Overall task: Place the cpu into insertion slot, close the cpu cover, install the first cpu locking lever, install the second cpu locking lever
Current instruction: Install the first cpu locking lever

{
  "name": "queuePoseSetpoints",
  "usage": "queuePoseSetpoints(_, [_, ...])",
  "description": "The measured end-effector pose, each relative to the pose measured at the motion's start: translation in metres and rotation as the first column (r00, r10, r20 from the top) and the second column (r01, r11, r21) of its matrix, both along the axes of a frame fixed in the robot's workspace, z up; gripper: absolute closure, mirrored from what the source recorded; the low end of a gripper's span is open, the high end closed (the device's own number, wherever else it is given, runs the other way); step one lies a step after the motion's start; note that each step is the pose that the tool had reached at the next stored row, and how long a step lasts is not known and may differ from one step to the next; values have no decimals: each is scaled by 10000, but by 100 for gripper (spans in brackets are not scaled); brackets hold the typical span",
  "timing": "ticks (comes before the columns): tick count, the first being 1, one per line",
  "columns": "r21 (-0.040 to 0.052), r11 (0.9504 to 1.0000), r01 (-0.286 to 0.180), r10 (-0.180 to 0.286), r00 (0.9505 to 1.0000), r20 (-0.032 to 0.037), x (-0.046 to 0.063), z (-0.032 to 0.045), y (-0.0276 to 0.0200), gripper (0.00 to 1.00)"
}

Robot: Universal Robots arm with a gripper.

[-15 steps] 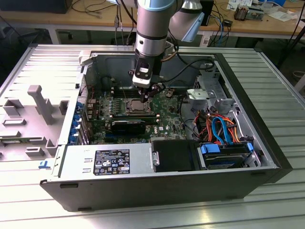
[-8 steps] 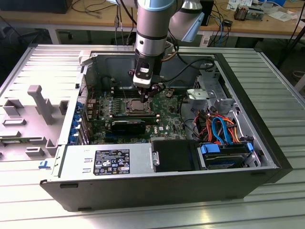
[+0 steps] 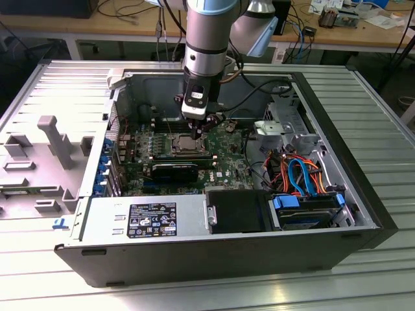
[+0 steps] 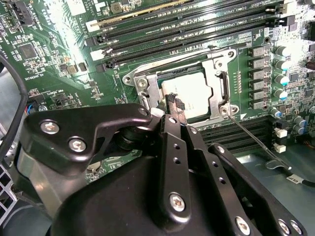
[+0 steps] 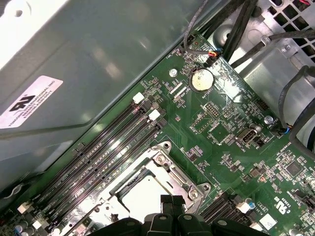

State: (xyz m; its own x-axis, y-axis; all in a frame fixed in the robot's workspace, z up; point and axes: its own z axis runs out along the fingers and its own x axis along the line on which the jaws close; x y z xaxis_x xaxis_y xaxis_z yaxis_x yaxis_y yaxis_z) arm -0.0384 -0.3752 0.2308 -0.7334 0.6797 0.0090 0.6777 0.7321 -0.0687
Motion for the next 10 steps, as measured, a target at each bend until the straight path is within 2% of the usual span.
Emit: queuePoseSetpoints(10, [0, 9999, -166, 166, 9999, 0, 0, 0, 0, 89])
